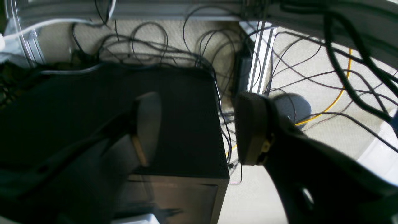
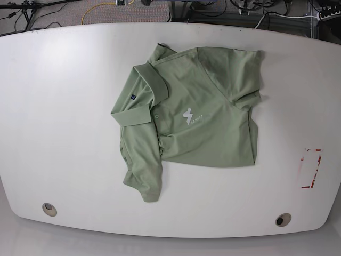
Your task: Fold the T-shirt properly
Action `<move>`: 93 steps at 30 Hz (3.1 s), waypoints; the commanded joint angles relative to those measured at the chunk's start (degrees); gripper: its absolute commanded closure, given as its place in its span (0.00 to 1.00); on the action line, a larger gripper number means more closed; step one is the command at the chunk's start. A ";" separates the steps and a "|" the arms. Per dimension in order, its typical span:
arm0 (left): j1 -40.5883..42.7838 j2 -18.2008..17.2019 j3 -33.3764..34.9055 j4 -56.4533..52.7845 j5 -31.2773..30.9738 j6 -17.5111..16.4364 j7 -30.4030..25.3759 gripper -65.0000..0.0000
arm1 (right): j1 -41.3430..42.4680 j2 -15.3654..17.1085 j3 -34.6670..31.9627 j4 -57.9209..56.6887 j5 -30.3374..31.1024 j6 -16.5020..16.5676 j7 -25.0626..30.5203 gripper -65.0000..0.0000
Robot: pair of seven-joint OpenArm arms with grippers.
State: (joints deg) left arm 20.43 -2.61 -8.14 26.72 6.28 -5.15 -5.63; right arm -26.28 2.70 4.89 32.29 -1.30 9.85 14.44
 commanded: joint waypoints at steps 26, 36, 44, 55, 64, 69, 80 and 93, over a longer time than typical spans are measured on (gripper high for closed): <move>16.96 -0.46 -0.40 24.16 -0.95 0.19 -0.35 0.47 | -17.67 0.02 0.37 22.37 0.34 -0.30 -0.19 0.93; 21.55 0.35 -0.42 32.41 -0.80 0.23 0.00 0.47 | -21.63 -0.11 0.21 29.94 0.27 -0.28 -0.72 0.93; 24.63 0.50 -0.65 38.49 -0.85 0.25 0.16 0.48 | -24.59 -0.42 0.43 35.74 0.33 -0.28 -1.35 0.93; 29.73 1.11 -0.68 48.05 -0.88 0.25 0.40 0.48 | -30.22 -0.45 0.26 44.88 0.61 -0.43 -1.38 0.93; 34.05 1.39 -0.63 55.60 -0.85 0.30 0.31 0.48 | -35.08 -0.49 0.08 51.42 0.97 -0.72 -1.40 0.92; 35.77 1.36 -0.82 58.57 -0.89 0.32 0.53 0.49 | -37.24 -0.88 0.19 54.30 1.12 -0.68 -1.91 0.92; 40.31 1.39 -1.44 67.54 -0.97 0.38 0.52 0.49 | -41.38 -2.07 0.60 61.54 0.89 -0.75 -2.39 0.93; 42.95 1.61 -3.31 72.73 -0.96 0.41 1.09 0.48 | -45.52 -2.06 0.68 68.11 0.98 -0.75 -2.03 0.93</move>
State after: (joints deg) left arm 61.91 -1.10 -11.05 97.54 5.52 -4.95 -3.97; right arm -69.49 0.36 5.37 98.45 -0.43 8.97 10.90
